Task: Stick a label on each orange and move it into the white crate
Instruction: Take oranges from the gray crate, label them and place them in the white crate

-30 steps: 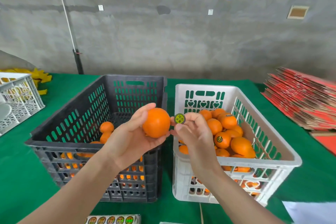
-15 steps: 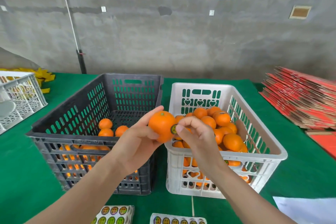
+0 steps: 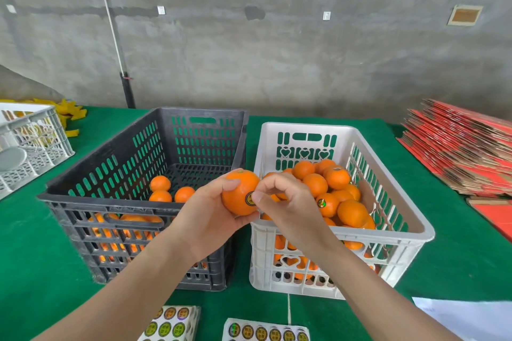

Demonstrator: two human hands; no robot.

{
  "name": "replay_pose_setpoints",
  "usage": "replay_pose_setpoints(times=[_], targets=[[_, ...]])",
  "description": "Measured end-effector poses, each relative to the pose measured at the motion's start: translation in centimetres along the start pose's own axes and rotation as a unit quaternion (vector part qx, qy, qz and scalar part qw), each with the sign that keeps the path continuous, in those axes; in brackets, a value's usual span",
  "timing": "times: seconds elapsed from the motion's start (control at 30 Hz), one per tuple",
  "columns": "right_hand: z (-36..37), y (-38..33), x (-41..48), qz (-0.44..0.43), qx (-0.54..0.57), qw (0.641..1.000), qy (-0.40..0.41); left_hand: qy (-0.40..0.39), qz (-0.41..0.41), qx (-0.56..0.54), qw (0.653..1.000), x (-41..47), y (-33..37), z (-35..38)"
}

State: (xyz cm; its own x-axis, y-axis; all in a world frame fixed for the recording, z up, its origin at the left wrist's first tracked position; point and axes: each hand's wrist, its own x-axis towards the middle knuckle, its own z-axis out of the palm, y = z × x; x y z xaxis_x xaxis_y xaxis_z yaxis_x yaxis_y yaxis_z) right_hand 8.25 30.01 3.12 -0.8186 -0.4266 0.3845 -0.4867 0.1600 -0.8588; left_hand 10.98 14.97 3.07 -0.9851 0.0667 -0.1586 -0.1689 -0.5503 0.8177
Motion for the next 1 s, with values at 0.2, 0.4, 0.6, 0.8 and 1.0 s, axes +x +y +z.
replay_pose_setpoints(times=[0.2, 0.4, 0.6, 0.8, 1.0], targets=[[-0.1, 0.2, 0.4, -0.036, -0.084, 0.996, -0.008, 0.016, 0.001, 0.005, 1.0, 0.2, -0.1, -0.1], [0.5, 0.6, 0.3, -0.085, -0.211, 0.973, 0.038, 0.025, 0.017, 0.033, 0.999, 0.3, -0.7, -0.1], [0.7, 0.5, -0.1, -0.108, -0.22, 0.963, 0.113, 0.029, 0.012, 0.049, 0.998, 0.5, -1.1, -0.7], [-0.3, 1.5, 0.1, -0.005, -0.112, 0.991, 0.073, 0.03, 0.021, 0.074, 0.997, 0.8, -0.8, -0.3], [1.7, 3.2, -0.1, -0.113, -0.084, 0.987, 0.078, -0.003, 0.085, 0.235, 0.968, 1.3, 0.2, 1.3]])
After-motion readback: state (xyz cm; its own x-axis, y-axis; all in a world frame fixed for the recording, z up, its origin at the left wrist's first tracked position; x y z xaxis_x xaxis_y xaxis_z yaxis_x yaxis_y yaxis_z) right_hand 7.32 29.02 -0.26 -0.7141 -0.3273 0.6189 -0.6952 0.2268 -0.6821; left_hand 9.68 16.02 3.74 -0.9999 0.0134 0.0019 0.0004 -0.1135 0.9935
